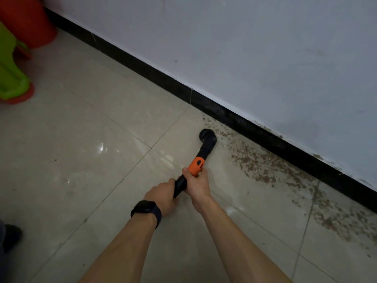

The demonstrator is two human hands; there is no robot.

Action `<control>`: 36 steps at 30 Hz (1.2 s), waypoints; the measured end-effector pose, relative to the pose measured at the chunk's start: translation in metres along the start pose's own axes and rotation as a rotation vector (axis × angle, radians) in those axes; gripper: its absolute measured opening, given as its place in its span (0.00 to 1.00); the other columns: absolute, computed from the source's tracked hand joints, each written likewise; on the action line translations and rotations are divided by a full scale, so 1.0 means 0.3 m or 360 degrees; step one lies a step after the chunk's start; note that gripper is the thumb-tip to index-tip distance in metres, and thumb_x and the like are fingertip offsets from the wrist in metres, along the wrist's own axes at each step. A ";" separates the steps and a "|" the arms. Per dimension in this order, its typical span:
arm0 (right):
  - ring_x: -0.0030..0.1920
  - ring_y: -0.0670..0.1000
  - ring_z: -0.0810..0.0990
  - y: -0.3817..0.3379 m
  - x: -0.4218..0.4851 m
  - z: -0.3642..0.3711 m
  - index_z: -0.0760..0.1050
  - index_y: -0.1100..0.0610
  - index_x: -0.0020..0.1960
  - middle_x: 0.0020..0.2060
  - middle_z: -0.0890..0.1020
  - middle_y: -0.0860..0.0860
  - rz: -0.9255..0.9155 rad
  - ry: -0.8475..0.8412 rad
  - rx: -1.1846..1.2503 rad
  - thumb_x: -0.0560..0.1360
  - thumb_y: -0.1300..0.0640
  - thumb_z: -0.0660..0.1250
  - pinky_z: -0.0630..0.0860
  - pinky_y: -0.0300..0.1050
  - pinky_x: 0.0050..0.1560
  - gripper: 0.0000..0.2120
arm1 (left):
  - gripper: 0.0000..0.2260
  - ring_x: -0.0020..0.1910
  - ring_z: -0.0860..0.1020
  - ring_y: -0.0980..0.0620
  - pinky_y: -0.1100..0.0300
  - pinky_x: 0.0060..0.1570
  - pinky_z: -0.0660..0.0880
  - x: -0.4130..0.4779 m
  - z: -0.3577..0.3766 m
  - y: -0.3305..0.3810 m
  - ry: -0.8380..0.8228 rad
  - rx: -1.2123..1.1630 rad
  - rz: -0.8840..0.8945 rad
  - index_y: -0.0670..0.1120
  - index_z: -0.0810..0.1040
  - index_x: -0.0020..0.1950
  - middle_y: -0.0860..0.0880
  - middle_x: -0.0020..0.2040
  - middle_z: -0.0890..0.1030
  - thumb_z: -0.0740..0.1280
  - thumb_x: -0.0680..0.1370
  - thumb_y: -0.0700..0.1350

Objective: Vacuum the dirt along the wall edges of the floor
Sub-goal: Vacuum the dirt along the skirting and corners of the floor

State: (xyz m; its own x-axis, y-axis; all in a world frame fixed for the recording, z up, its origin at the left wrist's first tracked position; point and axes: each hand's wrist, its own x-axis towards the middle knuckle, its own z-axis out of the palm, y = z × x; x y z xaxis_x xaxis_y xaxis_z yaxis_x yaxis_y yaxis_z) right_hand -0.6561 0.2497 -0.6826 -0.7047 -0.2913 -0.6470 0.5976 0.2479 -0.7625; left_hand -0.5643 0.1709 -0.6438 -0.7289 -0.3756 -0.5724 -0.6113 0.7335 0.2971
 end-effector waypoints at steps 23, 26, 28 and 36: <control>0.53 0.56 0.82 -0.138 0.141 0.015 0.68 0.55 0.68 0.53 0.81 0.52 -0.0110 0.0177 -0.0274 0.79 0.50 0.71 0.81 0.59 0.60 0.22 | 0.30 0.56 0.75 0.46 0.50 0.50 0.77 0.087 -0.007 0.047 0.0324 -0.0151 0.0067 0.51 0.43 0.80 0.45 0.67 0.70 0.56 0.82 0.45; 0.53 0.56 0.82 -0.159 0.165 0.013 0.69 0.56 0.67 0.53 0.81 0.53 -0.0136 0.0178 -0.0331 0.79 0.50 0.70 0.81 0.59 0.60 0.21 | 0.31 0.57 0.75 0.46 0.49 0.51 0.77 0.110 -0.012 0.060 0.0355 -0.0175 0.0065 0.51 0.42 0.80 0.45 0.68 0.69 0.56 0.82 0.45; 0.53 0.56 0.82 -0.166 0.181 0.014 0.69 0.56 0.66 0.52 0.81 0.52 -0.0161 0.0173 -0.0339 0.79 0.49 0.71 0.81 0.60 0.60 0.21 | 0.32 0.58 0.74 0.47 0.50 0.52 0.76 0.124 -0.012 0.069 0.0383 -0.0188 0.0067 0.51 0.40 0.80 0.45 0.69 0.69 0.56 0.82 0.44; 0.51 0.55 0.83 -0.199 0.227 0.038 0.70 0.55 0.63 0.52 0.81 0.53 -0.0188 0.0124 -0.0419 0.80 0.51 0.70 0.81 0.57 0.58 0.16 | 0.33 0.57 0.73 0.49 0.57 0.54 0.74 0.168 0.024 0.057 0.0603 -0.0190 0.0098 0.47 0.36 0.79 0.46 0.70 0.68 0.57 0.83 0.43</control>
State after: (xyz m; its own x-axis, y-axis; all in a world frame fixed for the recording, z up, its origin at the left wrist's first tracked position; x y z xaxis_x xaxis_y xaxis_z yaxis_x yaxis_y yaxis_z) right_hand -0.7354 0.2046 -0.6812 -0.7967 -0.2631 -0.5440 0.3971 0.4506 -0.7995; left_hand -0.6092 0.1686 -0.6732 -0.8136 -0.5319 -0.2349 -0.5783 0.6985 0.4215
